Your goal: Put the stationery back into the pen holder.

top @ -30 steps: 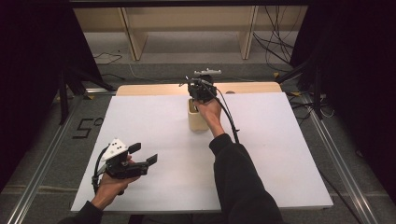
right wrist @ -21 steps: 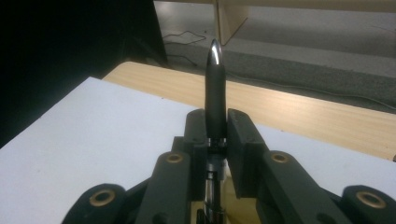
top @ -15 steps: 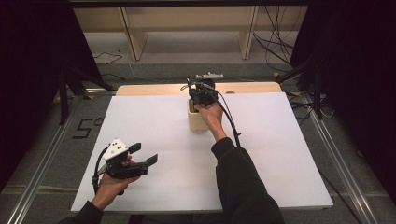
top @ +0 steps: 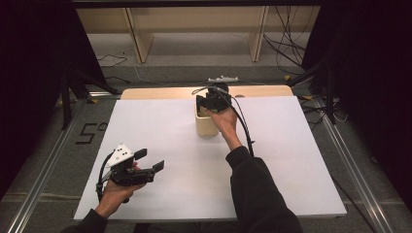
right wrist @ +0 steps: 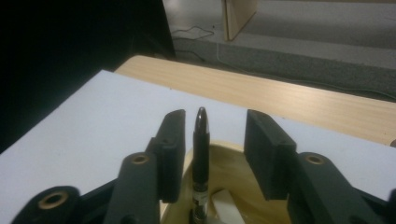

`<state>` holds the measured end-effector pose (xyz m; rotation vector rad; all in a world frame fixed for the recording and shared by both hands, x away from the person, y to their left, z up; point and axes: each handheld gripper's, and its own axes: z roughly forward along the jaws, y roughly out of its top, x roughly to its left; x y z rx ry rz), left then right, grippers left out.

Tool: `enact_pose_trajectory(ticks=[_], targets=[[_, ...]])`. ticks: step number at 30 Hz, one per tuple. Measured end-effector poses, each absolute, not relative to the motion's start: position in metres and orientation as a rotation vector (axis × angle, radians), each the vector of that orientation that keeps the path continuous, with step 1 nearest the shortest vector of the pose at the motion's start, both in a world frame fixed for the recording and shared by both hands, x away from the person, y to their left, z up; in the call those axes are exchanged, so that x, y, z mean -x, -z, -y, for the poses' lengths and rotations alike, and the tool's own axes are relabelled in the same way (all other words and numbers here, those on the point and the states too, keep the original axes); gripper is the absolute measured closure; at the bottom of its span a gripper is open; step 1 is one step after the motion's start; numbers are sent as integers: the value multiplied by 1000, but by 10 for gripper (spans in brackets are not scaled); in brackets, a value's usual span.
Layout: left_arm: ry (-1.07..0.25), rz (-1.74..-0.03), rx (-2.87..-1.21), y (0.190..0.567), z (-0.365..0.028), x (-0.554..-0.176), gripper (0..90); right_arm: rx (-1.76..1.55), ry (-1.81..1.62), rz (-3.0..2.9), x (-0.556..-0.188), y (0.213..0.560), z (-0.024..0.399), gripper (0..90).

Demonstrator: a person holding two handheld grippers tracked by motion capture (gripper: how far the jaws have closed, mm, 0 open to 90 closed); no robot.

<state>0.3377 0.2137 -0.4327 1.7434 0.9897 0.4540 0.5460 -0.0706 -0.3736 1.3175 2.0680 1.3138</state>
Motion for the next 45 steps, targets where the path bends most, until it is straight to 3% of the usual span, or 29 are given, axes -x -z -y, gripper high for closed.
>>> enact_pose_trajectory(ticks=[23,45], targets=[[-449,-992,-1740,433,-213,-338,176,-1236,-1395,-2130,-518,357,92,386],[-434,-992,-1745,433,-213,-338,176,-1151,-1473,-2148,-474,357,119,326]])
